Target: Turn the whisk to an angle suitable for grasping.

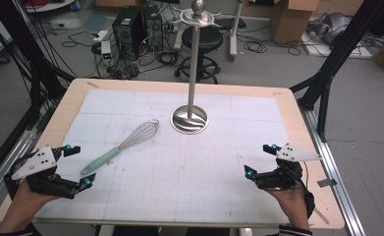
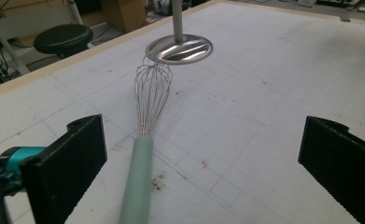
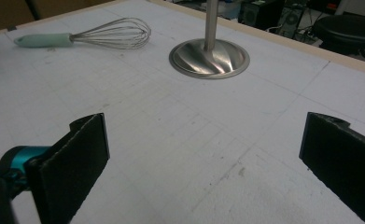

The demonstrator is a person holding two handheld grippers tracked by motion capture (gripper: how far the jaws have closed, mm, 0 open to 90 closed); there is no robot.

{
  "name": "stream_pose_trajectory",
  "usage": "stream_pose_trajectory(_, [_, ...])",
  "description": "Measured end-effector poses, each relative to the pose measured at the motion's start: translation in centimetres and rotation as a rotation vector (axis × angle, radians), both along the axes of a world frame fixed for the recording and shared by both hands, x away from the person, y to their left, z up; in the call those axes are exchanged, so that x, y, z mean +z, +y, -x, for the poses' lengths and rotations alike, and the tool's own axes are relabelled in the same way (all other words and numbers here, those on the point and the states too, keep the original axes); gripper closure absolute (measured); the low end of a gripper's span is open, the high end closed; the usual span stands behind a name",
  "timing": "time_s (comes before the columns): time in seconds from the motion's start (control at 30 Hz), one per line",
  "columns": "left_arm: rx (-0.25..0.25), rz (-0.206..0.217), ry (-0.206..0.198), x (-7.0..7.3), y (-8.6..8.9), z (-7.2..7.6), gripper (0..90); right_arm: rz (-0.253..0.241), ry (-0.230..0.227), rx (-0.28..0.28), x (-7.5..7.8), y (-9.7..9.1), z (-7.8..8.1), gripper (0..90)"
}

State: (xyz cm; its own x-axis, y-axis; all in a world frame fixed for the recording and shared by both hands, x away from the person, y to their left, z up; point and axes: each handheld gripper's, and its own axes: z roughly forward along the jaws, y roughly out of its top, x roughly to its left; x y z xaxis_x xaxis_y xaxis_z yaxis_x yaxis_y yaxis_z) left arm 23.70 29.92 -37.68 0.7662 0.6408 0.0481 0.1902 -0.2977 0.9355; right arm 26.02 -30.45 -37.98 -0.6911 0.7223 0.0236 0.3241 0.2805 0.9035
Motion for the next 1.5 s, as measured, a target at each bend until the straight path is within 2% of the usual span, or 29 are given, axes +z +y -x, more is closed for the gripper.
stream_pose_trajectory(0.3, [-0.011, -0.030, 0.015, -0.2, -0.6, -0.7, 1.7, -0.009, 0.013, -0.024, -0.2, -1.2, 0.2, 0.5])
stream_pose_trajectory(0.4, [-0.016, -0.016, 0.019, -0.1, -0.6, -0.7, 1.7, -0.003, 0.025, -0.031, -0.4, -1.4, 0.2, 0.5])
stream_pose_trajectory(0.53, [-0.003, -0.037, 0.021, 0.1, -0.7, -1.2, 1.7, -0.004, 0.030, -0.028, -0.6, -1.5, 0.3, 0.5])
stream_pose_trajectory(0.63, [-0.019, -0.032, 0.035, 0.4, -0.8, -1.7, 1.7, -0.005, 0.031, -0.030, -0.6, -1.6, 0.4, 0.5])
stream_pose_trajectory(0.77, [-0.012, -0.089, 0.085, 0.9, -0.8, -2.7, 1.7, -0.011, 0.026, -0.029, -0.4, -1.7, 0.6, 0.5])
stream_pose_trajectory(0.9, [-0.021, -0.139, 0.121, 1.5, -0.8, -3.7, 1.7, -0.011, 0.023, -0.026, -0.2, -1.6, 0.7, 0.5])
stream_pose_trajectory(0.97, [-0.043, -0.175, 0.135, 1.9, -1.3, -4.2, 1.7, -0.011, 0.018, -0.021, -0.1, -1.5, 0.6, 0.5])
stream_pose_trajectory(1.2, [-0.068, -0.235, 0.166, 2.6, -1.8, -5.5, 1.7, -0.012, 0.022, -0.013, -0.2, -1.3, 0.5, 0.5])
stream_pose_trajectory(1.37, [-0.078, -0.302, 0.195, 2.8, -2.5, -6.8, 1.7, -0.017, 0.017, -0.011, 0.0, -1.3, 0.5, 0.5])
stream_pose_trajectory(1.5, [-0.078, -0.321, 0.225, 2.7, -2.9, -7.7, 1.7, -0.015, 0.015, -0.007, 0.0, -1.3, 0.5, 0.5])
